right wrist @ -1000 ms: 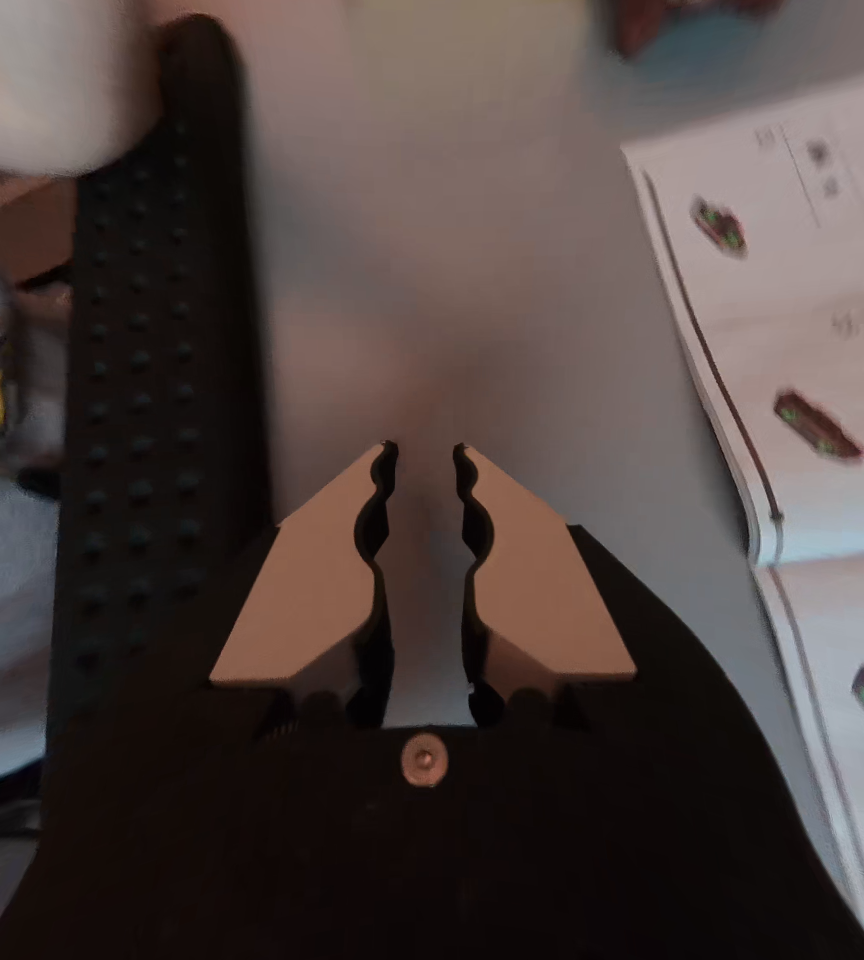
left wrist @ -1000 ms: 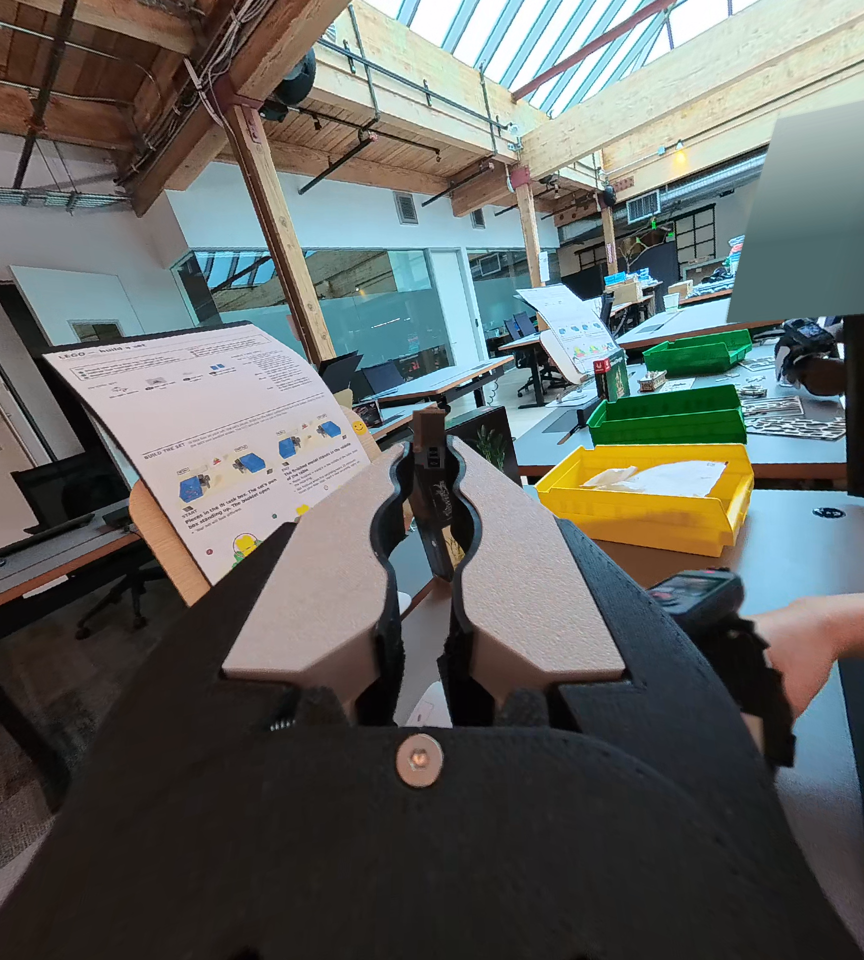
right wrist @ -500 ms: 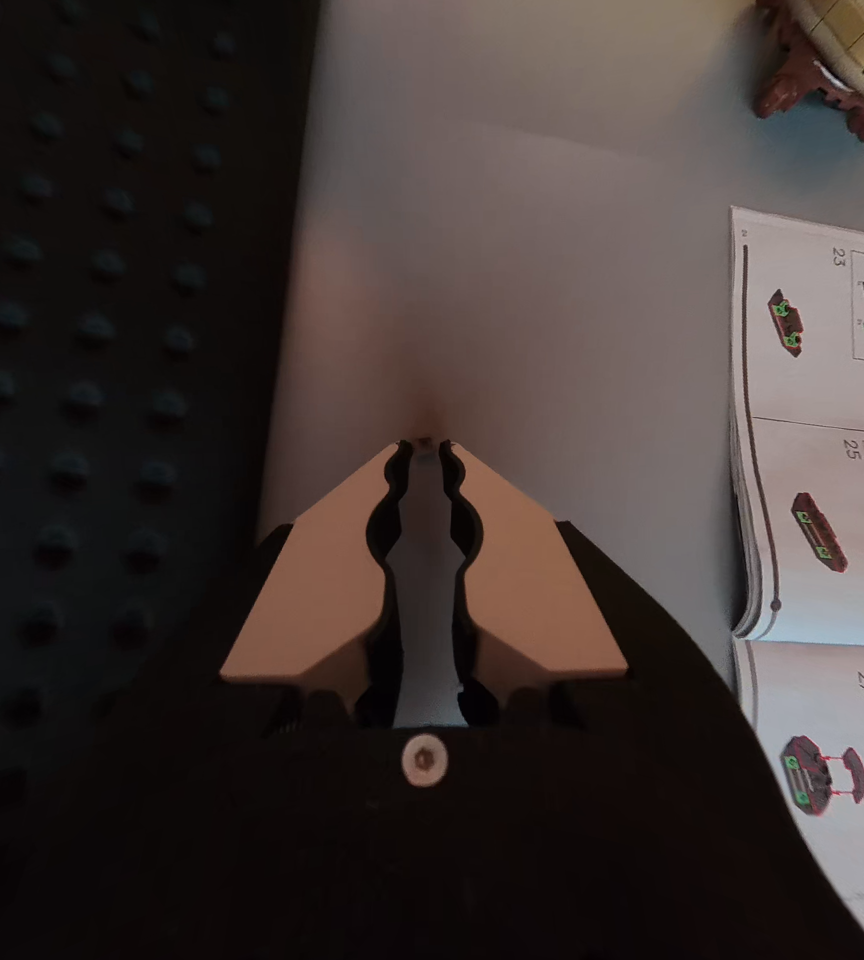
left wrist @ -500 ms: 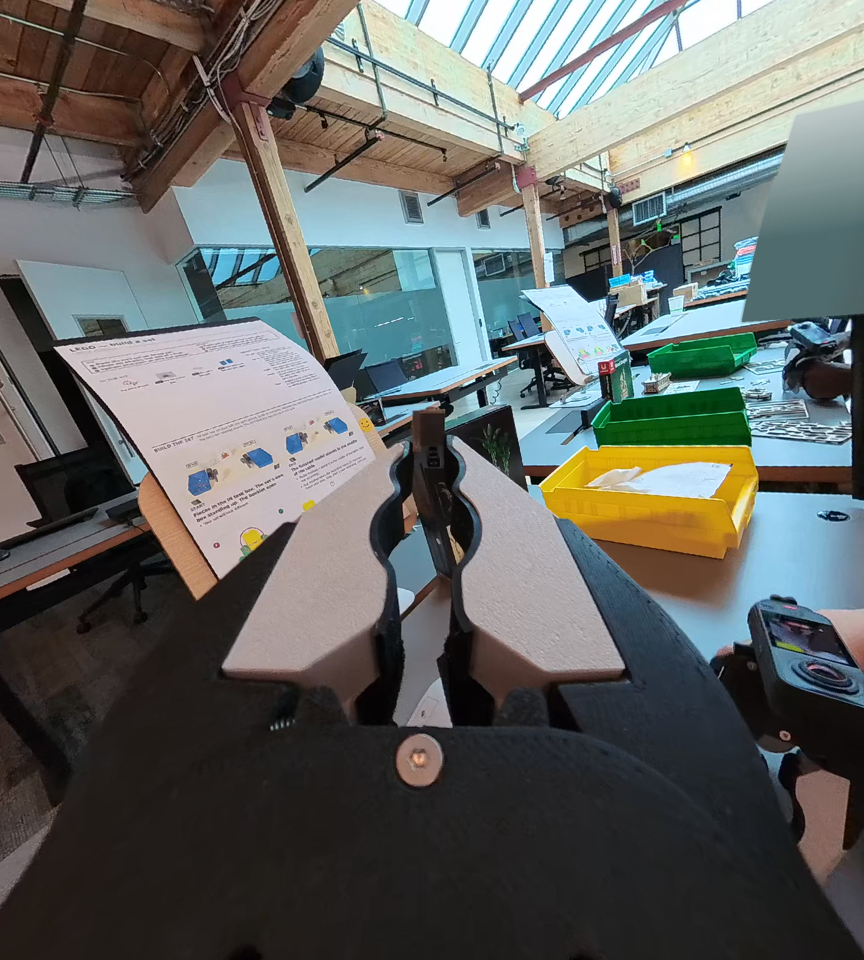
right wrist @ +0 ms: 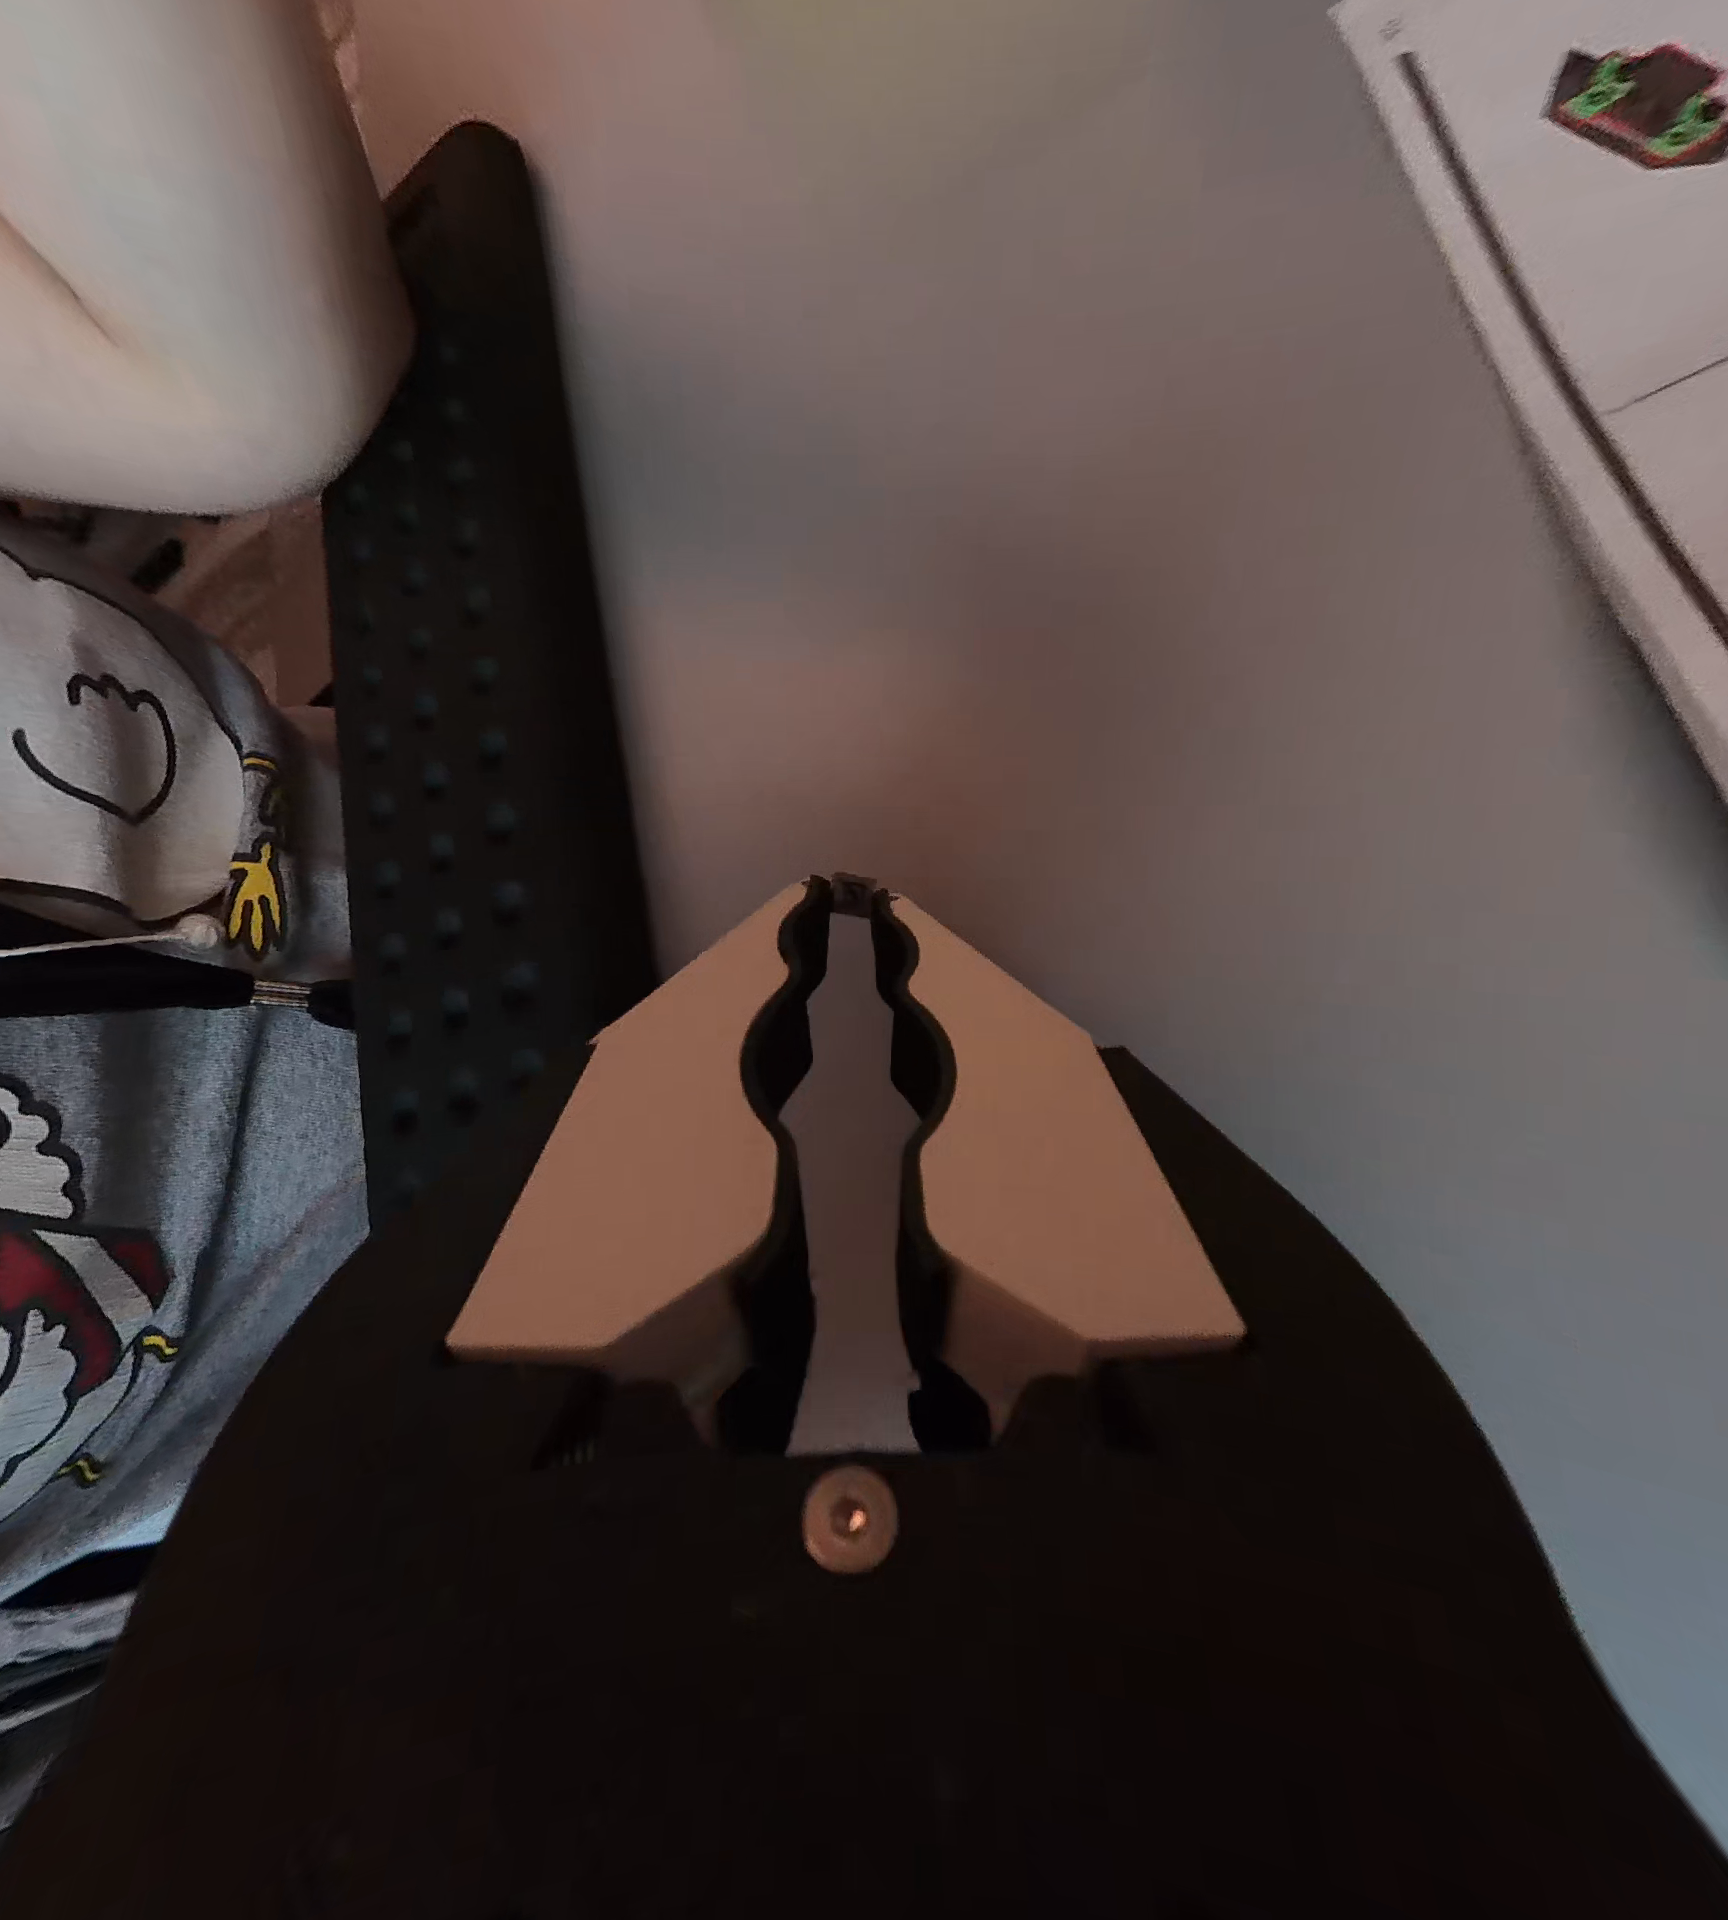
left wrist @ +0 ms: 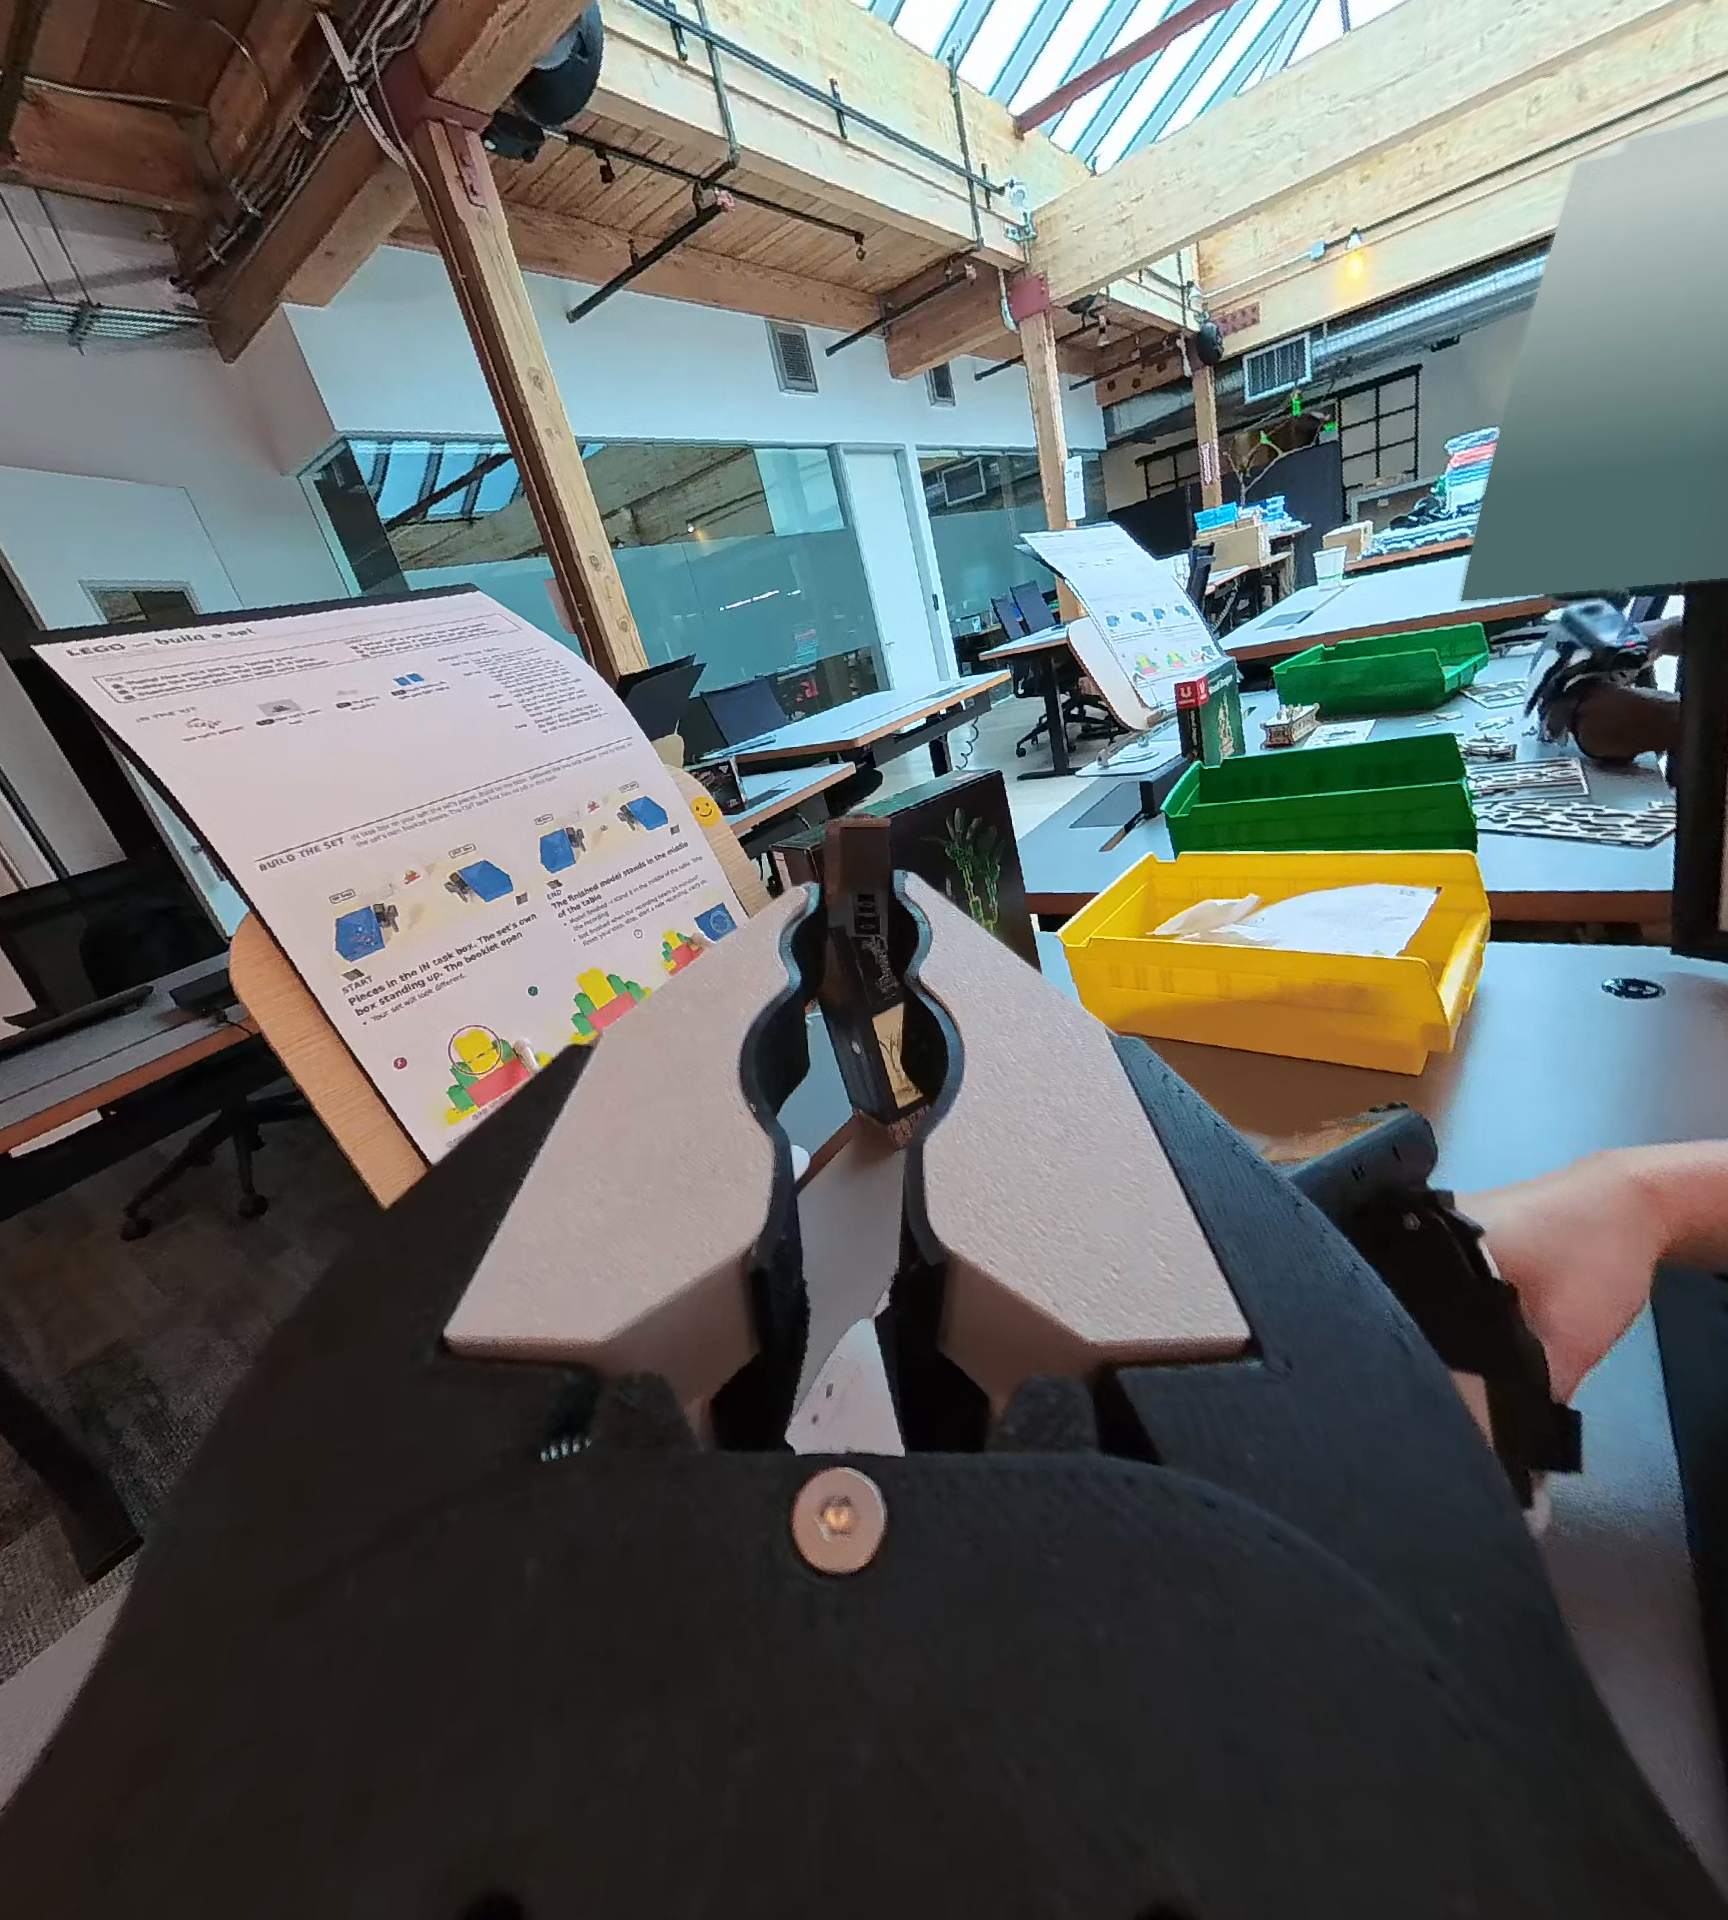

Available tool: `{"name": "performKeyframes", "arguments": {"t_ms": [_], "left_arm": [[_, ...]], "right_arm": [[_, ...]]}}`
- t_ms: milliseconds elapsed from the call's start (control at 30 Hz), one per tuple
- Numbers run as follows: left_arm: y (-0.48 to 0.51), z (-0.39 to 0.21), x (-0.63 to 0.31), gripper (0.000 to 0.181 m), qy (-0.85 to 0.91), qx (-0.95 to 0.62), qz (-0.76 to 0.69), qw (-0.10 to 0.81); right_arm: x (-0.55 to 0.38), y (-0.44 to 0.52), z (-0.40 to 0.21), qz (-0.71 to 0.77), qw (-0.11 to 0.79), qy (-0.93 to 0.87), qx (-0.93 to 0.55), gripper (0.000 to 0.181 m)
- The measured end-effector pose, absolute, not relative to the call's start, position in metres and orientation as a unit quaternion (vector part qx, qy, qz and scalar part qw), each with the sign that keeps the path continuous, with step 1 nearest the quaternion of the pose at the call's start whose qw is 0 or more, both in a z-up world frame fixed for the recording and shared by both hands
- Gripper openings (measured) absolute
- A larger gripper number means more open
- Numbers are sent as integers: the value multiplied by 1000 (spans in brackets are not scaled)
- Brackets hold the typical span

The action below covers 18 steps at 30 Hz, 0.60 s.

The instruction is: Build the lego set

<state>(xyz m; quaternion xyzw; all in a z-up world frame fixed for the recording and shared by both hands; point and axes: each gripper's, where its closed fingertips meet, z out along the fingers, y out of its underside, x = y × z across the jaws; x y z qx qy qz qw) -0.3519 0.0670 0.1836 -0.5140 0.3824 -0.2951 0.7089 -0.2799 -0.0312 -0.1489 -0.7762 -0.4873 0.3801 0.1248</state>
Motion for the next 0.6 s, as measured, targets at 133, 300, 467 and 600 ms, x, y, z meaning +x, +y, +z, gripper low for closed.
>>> {"name": "performKeyframes", "arguments": {"t_ms": [133, 300, 467, 600], "left_arm": [[68, 173, -344, 9, 399, -531, -315, 678], [73, 166, -341, 9, 407, -543, -298, 671], [73, 163, -341, 9, 411, -547, -296, 667], [73, 163, -341, 9, 412, -549, -296, 664]], "right_arm": [[-269, -21, -148, 388, 108, -450, -797, 6], [-266, -24, -151, 415, 76, -398, -814, 7], [-256, -23, -166, 427, -7, -315, -847, 7], [-252, -25, -168, 413, -52, -285, -863, 7]]}}
